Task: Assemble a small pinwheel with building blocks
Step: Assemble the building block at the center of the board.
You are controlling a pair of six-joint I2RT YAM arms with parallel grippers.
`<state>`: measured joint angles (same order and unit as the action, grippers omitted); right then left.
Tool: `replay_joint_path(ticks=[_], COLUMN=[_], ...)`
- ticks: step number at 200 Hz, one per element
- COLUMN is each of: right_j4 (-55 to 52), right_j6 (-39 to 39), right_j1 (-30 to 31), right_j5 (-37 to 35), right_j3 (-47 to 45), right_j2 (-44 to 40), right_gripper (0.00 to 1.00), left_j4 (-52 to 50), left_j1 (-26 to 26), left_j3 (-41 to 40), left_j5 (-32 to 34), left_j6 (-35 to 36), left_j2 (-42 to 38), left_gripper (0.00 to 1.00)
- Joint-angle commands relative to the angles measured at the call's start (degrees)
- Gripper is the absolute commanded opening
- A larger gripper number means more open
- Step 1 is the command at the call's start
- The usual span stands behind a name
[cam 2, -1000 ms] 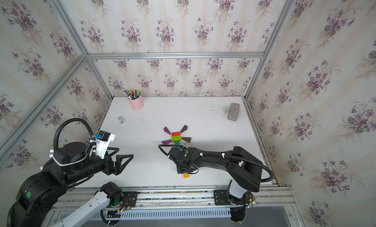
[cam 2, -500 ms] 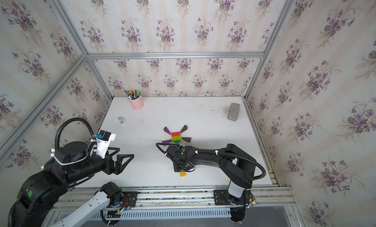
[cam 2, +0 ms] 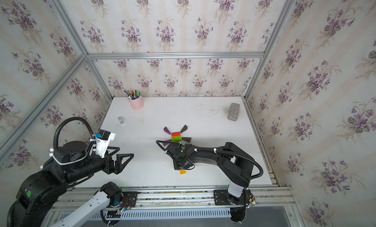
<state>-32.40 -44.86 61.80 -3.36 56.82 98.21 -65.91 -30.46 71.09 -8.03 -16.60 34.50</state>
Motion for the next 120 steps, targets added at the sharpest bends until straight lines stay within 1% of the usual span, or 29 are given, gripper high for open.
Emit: replay_joint_path(ticks=[1,120], right_j4=[-0.5,-0.1], right_j6=[0.6,2.1], right_j1=[-0.4,-1.2], right_j5=[-0.5,-0.2], right_j3=[0.2,1.8], right_j2=[0.4,2.1], right_gripper=[0.27,0.28], left_j4=[1.0,0.8], left_j1=[0.0,0.0], left_j3=[0.4,0.3], left_j5=[0.0,0.6], left_j6=[-0.1,-0.1], left_j2=[0.2,0.0], left_gripper=[0.99,0.99])
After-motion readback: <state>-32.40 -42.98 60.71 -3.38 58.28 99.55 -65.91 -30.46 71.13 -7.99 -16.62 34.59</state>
